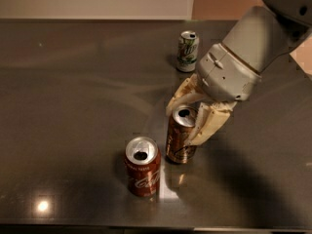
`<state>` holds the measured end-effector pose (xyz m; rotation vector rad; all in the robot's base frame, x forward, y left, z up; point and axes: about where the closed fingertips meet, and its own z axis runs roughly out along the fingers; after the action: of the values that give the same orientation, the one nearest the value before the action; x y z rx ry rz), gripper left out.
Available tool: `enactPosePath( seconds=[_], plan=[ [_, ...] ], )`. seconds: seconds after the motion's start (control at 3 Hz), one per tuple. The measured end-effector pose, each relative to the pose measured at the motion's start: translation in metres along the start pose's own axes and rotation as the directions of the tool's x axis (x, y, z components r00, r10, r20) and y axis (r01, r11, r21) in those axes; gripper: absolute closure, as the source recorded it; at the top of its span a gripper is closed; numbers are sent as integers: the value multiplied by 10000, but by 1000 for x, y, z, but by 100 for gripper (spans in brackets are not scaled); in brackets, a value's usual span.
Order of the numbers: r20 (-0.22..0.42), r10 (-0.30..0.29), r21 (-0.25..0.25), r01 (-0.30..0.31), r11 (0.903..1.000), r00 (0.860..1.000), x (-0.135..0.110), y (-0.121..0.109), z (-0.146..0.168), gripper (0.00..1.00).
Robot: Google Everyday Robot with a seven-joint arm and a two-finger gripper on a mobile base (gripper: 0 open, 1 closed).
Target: Move orange can near coke can
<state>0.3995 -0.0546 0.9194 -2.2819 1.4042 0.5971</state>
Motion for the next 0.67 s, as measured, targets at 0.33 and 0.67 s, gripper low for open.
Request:
enactPosePath(
  seconds=[0.33,0.67],
  plan=[
    [-11,-259,-147,259,9996,9997,4,10,7,81],
    [-114,-363,-300,359,9989,9993,9,16,17,59]
  ],
)
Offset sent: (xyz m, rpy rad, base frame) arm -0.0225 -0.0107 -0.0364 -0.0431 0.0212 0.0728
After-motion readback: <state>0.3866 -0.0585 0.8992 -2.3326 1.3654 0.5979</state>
